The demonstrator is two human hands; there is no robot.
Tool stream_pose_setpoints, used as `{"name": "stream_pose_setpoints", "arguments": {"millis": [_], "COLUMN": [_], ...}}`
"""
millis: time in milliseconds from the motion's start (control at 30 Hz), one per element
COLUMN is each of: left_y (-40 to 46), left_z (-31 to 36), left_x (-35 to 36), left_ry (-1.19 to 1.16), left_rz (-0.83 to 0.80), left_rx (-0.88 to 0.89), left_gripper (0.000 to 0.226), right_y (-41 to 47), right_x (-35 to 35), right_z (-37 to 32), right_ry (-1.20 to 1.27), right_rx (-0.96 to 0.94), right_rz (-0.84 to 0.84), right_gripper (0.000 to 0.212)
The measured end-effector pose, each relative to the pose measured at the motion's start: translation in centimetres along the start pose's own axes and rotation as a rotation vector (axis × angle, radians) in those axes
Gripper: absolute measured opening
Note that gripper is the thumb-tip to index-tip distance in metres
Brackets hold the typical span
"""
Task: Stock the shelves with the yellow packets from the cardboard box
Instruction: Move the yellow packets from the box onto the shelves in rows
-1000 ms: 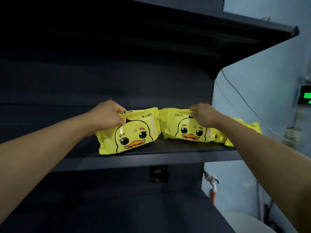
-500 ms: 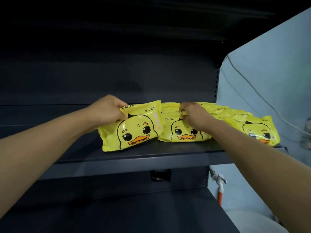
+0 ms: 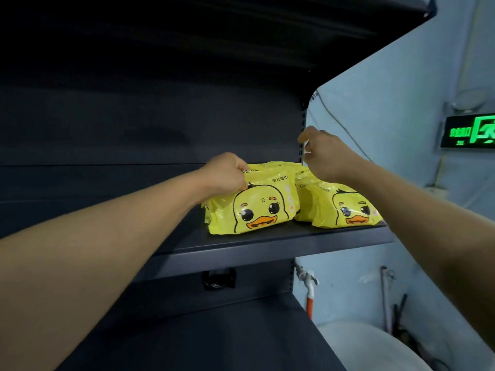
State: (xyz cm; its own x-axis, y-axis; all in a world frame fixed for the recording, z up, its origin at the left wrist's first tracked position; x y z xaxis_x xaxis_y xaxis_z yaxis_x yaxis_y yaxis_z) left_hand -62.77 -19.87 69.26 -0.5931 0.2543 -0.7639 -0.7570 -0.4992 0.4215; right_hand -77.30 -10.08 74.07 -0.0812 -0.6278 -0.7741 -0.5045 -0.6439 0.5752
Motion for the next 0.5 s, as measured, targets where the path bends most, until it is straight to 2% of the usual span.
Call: {"name": "stream_pose_setpoints", "arguments": {"millis": [67,167,300,500], "left_y": [1.1,2.3,2.2,0.5], "left_z": [0.5,0.3,-0.2,-0.7], "left_x": [1.7,2.7,1.8,-0.7], "left_ry": [0.042,0.195,0.309,0.402], "left_rz": [-0.010,0.053,0.151,0.148], "left_rx": [0.021,0.066,0.090,0.130], "left_gripper": [0.042,0.030,0.026,0.028], "right_y": [-0.4,-0.7,-1.2,-2.3], "right_x": [-0.4,-0.3,0.6,1.7], "right_z": [1.0,1.9,2.2,0.4], "right_ry": [0.009,0.025,0.048,0.059], "right_rx": [0.031,0.051,0.071,0.049], "right_rz": [-0.008,-0.021,-0.051,-0.075], "right_gripper": [0.037,0.038,0.044,0.051]}}
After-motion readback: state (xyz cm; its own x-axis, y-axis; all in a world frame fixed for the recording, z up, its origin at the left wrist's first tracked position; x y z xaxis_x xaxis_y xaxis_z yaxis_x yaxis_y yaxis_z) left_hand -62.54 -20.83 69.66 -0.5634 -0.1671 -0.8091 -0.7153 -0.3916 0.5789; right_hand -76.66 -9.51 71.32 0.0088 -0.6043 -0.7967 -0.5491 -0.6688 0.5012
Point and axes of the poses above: each hand's wrist, its own y-axis towards the middle knuckle, its own x-axis out of the palm, z = x × y, the point moved 9 cm from there along y, towards the middle knuckle, and after that the axes turned 13 degrees about x, right-handed, at the moved point
